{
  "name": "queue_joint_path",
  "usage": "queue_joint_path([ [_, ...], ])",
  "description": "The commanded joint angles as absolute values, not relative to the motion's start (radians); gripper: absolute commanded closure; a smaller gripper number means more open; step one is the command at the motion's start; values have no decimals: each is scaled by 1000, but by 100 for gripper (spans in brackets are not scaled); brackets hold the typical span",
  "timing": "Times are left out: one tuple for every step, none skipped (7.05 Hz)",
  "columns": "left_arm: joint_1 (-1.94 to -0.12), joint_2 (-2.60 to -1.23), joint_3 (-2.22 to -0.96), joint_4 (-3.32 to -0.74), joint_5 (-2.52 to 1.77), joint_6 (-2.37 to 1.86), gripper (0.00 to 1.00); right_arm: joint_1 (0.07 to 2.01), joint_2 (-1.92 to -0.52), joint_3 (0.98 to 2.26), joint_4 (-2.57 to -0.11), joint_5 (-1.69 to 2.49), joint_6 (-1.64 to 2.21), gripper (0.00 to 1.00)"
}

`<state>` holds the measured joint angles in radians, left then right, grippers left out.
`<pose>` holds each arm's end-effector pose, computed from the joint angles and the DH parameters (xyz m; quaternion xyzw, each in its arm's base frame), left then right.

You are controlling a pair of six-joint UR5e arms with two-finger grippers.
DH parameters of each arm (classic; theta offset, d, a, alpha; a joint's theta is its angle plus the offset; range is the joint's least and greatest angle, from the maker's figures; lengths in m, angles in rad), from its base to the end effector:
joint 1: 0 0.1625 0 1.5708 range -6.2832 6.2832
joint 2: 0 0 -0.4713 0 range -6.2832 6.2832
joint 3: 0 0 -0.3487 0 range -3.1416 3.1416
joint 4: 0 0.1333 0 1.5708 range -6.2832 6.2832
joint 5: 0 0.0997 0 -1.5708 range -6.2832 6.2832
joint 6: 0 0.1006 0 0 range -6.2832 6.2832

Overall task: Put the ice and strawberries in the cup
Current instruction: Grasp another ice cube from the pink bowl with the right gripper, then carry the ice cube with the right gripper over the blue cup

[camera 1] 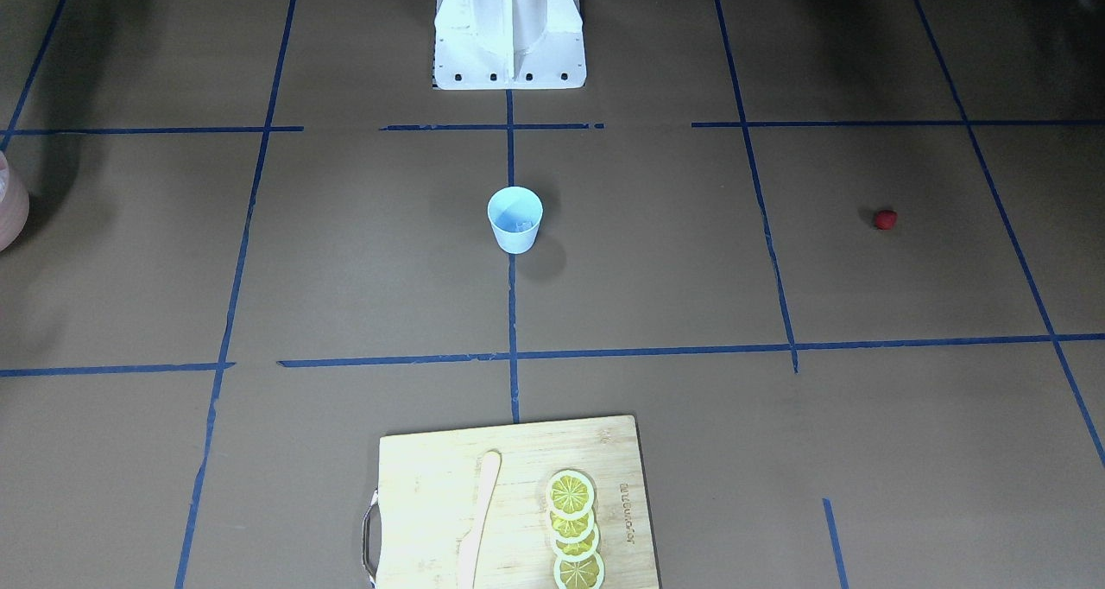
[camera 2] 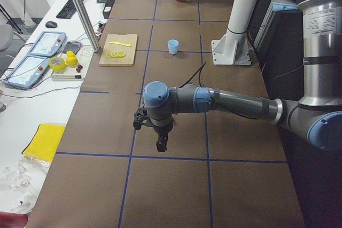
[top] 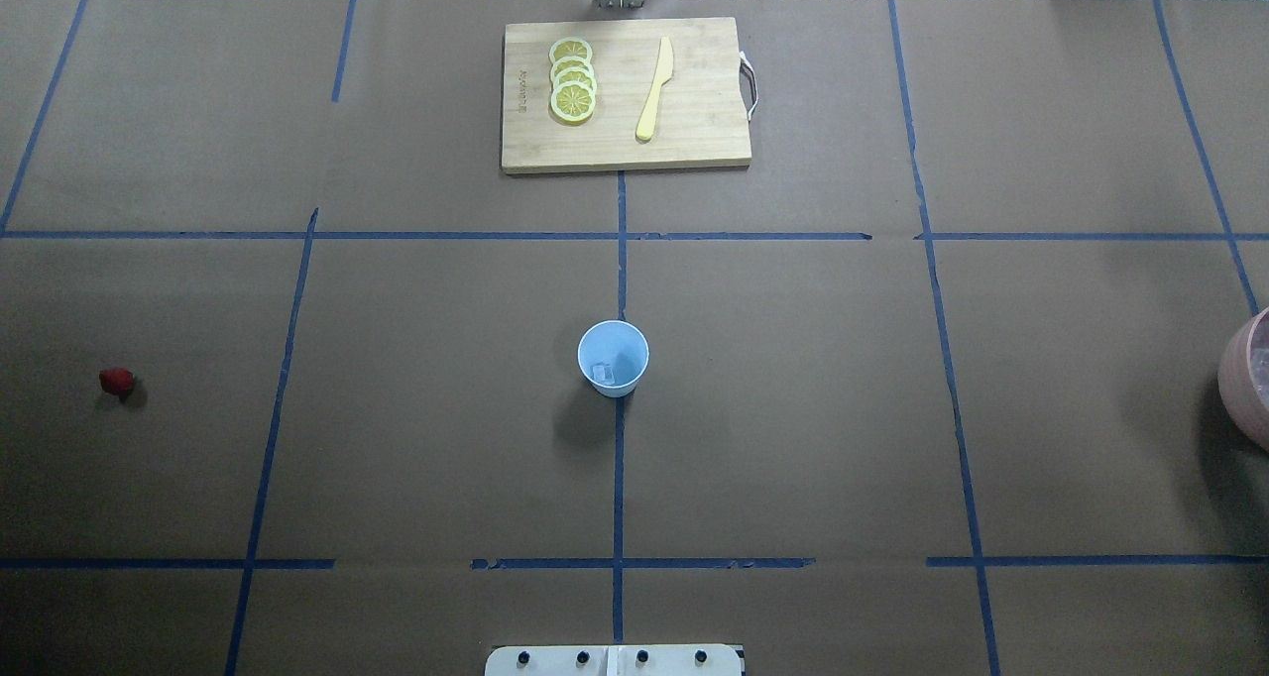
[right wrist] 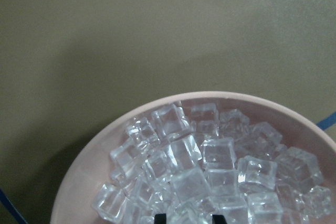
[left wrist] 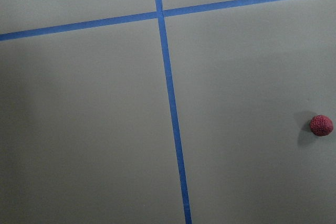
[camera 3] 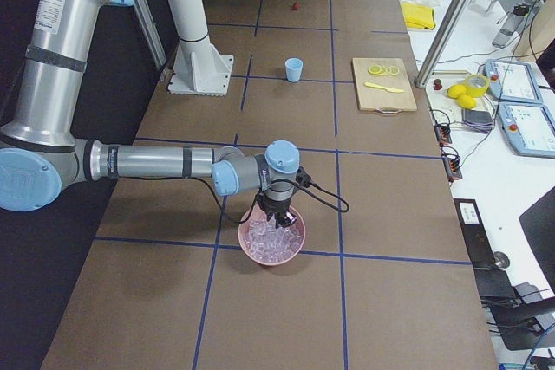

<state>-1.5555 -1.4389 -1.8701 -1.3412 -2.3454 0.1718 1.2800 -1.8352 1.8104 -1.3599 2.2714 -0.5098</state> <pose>-0.0572 -0.3778 0.6496 0.0008 0.3786 0.0748 0.9225 -0.0312 -0.3431 0.6832 0.1241 -0.3301 -0.3938 0.8488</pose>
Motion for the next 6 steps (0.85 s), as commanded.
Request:
queue_joint_path([
  [-1555,-1437,-1870,-1341,-2345,172,0,1312,-1816,1862,-1371,2303,-210,98],
  [-1555,-1437,-1870,-1341,-2345,172,0,1312,-1780,1902,-1367,2307,10,98],
  [-1555,-1437,-1870,-1341,-2345,172,0,1309,-1764,1922,-1367,2322,163,98],
  [-1555,-1437,-1870,-1341,-2345,172,0,1284,-1709,1951,-1370,2348,319,98],
  [-1555,-1437,-1870,-1341,-2345,172,0,1196,-1648,1980,-1370,2336,504,98],
  [-1555,-1437,-1870,-1341,-2345,172,0,1110,-1567,1988,-1370,2313,676,98],
])
